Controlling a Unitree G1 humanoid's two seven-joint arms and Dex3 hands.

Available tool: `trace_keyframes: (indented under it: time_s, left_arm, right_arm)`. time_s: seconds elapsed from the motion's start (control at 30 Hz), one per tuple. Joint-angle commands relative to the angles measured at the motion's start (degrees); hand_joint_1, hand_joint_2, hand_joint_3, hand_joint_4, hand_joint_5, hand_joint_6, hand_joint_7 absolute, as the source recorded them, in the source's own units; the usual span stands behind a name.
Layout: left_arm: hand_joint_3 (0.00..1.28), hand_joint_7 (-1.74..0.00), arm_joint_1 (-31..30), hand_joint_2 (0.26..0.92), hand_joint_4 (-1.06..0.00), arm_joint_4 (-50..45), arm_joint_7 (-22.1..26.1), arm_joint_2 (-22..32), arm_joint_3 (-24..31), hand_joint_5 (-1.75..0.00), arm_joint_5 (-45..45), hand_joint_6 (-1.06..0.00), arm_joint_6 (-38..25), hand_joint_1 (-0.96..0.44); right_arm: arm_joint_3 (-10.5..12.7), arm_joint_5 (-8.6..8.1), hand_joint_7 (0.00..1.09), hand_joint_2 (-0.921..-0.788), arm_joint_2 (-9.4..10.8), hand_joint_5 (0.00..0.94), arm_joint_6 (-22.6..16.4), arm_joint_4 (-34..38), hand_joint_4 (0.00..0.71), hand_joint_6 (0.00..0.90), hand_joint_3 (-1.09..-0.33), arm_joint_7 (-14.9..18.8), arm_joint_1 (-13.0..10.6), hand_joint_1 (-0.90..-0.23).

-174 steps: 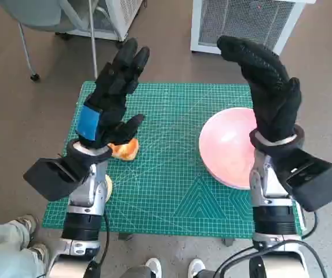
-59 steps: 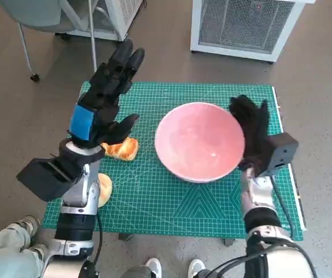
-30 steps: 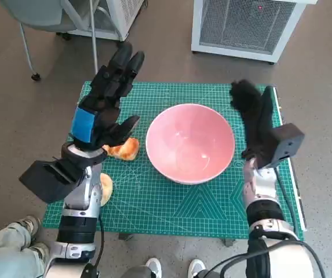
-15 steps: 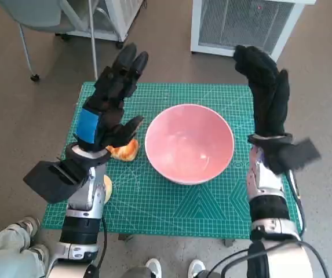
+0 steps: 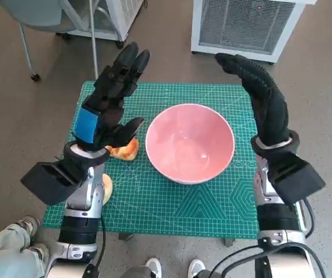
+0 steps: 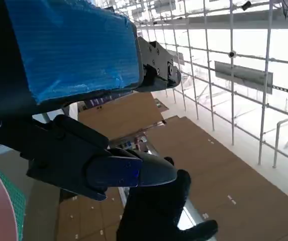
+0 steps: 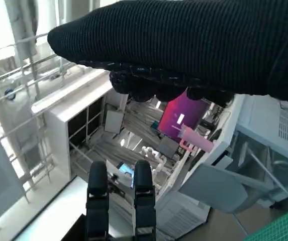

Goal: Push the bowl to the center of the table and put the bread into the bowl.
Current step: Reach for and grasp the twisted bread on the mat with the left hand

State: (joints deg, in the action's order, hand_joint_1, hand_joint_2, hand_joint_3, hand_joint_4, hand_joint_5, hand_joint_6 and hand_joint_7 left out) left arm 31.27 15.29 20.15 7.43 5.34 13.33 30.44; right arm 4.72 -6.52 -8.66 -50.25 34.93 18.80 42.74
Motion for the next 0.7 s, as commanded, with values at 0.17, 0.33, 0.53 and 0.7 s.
trace_keyframes:
  time_s: [0.17, 0.33, 0.53, 0.7]
  left_arm:
    - [0.30, -0.04, 1.71, 0.921, -0.28, -1.07, 1.87, 3.99, 1.49, 0.00, 0.28, -0.31, -0.63, -0.62]
    - [0.25, -0.03, 2.26, 0.921, -0.27, -1.47, 3.25, 11.13, 1.95, 0.00, -4.34, -0.30, -2.55, -0.58]
    - [0.10, -0.03, 2.16, 0.908, -0.20, -8.43, 6.22, 26.99, 0.49, 0.00, -19.63, -0.30, -17.22, -0.56]
    - [0.02, -0.05, 2.11, 0.777, -0.21, -14.14, 6.82, 30.71, -0.93, -0.01, -26.98, -0.37, -29.33, -0.28]
  right_arm:
    - [-0.80, -0.47, 0.67, -0.921, 0.53, 0.014, 0.78, -1.06, 0.289, 0.028, -0.848, 0.07, -1.70, -0.739]
    - [-0.80, -0.66, 0.66, -0.921, 0.66, 0.015, 0.79, -1.47, 0.292, 0.028, -0.850, 0.08, -1.83, -0.738]
    - [-0.47, -0.57, 0.67, -0.921, 0.54, 0.013, 0.55, -1.34, 0.291, 0.025, -0.855, -0.21, -1.87, -0.732]
    - [-0.24, -0.48, 0.67, -0.921, 0.67, 0.011, 0.69, -1.09, 0.289, 0.017, -0.865, -0.67, -1.73, -0.725]
